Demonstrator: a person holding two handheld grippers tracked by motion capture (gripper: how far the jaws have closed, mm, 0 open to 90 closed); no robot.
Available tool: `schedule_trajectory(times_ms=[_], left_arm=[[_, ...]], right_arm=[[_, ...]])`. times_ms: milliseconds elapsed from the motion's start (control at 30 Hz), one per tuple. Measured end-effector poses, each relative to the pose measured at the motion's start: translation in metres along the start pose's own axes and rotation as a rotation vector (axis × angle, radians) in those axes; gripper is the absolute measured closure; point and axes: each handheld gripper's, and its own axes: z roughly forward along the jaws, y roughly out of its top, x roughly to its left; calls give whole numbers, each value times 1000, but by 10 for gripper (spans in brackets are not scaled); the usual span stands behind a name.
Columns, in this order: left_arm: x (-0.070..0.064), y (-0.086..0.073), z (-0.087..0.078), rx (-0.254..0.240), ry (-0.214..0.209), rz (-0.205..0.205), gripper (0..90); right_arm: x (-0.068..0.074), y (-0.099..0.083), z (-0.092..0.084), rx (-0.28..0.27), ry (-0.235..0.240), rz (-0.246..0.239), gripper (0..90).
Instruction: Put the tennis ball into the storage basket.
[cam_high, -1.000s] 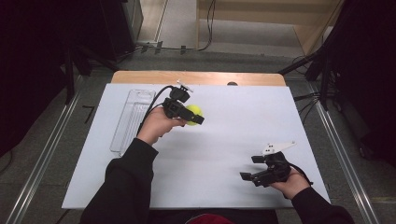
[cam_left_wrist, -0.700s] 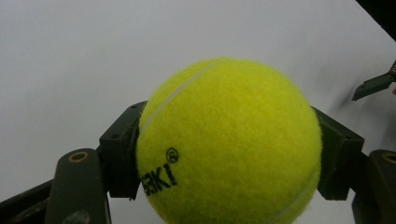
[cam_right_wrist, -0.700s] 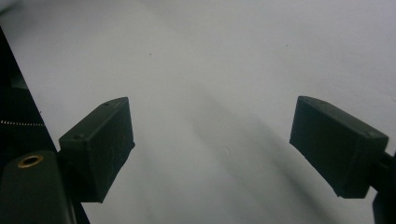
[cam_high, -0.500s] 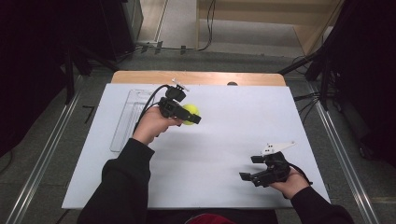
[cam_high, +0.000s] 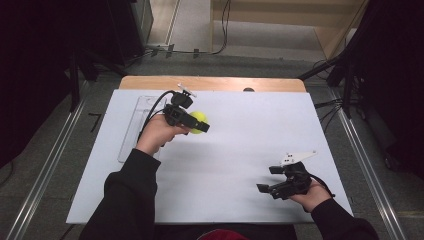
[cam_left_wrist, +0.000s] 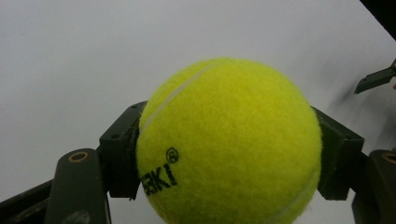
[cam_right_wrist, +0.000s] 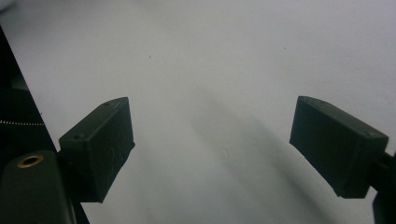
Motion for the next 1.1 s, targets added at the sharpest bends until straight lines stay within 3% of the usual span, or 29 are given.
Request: schedule_trajectory(times_ms=[133, 233, 700, 1100], left_arm=[[2, -1, -4, -11, 7, -1, 267], [3, -3, -8, -17, 24, 21, 267], [13, -9, -19, -20, 39, -12, 267], [17, -12, -26, -21, 68, -11, 267]], right_arm=[[0, 1, 1, 1, 6, -9, 116], [1, 1, 2, 5, 5, -7, 116], [2, 3, 3, 2, 10, -19, 116], [2, 3, 3, 4, 14, -18, 116]])
